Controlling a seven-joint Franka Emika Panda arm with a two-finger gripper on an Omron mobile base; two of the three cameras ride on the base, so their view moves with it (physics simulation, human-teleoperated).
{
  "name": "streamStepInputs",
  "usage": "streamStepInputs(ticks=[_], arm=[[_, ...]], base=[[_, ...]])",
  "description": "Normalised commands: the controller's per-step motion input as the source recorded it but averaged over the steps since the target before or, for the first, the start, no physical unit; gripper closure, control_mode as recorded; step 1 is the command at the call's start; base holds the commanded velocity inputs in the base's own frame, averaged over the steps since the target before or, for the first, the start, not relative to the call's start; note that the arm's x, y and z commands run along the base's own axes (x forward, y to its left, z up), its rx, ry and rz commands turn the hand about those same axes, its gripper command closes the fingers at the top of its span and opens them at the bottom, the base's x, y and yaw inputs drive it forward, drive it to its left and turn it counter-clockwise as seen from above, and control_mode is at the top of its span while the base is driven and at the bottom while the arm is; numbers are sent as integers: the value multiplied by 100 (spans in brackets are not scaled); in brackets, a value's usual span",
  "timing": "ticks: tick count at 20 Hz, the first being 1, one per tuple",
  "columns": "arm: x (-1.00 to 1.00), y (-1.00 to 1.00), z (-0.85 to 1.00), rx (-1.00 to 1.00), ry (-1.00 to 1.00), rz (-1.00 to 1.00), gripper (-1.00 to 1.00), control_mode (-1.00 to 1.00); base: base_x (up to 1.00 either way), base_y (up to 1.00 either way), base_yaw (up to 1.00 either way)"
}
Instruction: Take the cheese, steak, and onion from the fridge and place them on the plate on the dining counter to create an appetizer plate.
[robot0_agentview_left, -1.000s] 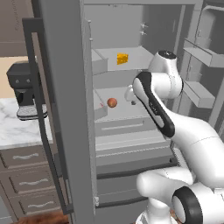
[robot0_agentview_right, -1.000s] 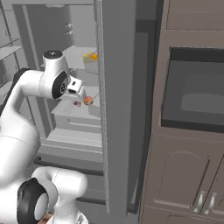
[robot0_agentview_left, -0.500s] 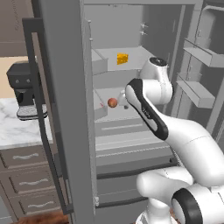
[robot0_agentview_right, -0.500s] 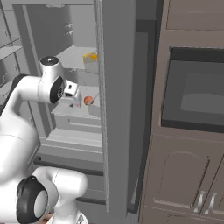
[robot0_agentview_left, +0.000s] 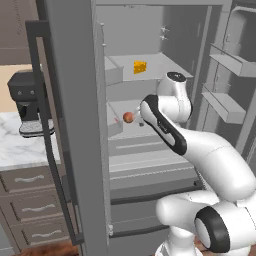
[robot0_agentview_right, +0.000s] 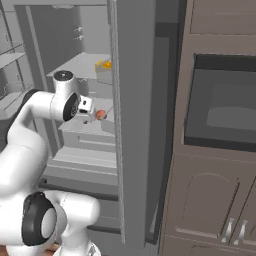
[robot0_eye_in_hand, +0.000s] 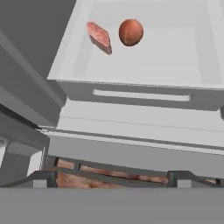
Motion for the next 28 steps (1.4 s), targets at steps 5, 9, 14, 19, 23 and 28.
streamStepInputs(ticks=[5,9,14,19,23,28], arm=[[34,6,-28,0,-9,11,-100,-100],[32,28,-18,0,-14,15,-100,-100],[20,17,-42,-1,-21,12,-100,-100],[43,1,-22,0,-4,5,-100,-100],[53,0,-11,0,0,1,-100,-100],[54,3,-13,0,2,0,-100,-100]], base=[[0,0,0],[0,0,0],[0,0,0],[0,0,0],[0,0,0],[0,0,0]])
